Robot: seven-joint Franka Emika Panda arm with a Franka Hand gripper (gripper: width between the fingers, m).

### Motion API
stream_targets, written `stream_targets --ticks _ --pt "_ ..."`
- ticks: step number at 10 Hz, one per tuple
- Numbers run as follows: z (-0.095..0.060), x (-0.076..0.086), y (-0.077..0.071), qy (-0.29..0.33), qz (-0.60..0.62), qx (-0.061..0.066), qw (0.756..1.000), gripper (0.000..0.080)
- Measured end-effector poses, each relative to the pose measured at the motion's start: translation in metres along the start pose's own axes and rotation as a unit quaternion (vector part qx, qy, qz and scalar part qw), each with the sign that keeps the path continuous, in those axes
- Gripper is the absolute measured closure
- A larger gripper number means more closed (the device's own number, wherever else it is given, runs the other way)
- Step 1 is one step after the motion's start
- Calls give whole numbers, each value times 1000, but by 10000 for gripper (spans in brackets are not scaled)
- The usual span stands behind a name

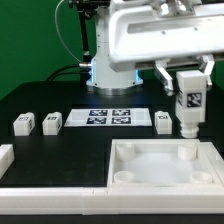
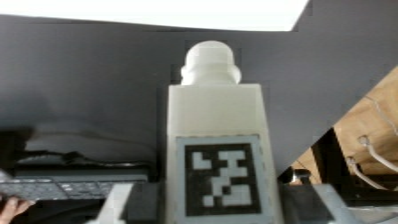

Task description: Assemble one leg

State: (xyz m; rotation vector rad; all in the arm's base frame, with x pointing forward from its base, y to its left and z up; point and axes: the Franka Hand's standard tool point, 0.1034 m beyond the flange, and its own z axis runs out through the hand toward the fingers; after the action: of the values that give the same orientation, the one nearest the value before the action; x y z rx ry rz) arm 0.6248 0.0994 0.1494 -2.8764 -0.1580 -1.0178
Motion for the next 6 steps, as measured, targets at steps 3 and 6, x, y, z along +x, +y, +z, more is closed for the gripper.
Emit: stream_targets --ticks 3,6 --pt "25 -3 -12 -1 4 5 1000 509" --pt "42 -20 -14 -16 6 7 1000 509"
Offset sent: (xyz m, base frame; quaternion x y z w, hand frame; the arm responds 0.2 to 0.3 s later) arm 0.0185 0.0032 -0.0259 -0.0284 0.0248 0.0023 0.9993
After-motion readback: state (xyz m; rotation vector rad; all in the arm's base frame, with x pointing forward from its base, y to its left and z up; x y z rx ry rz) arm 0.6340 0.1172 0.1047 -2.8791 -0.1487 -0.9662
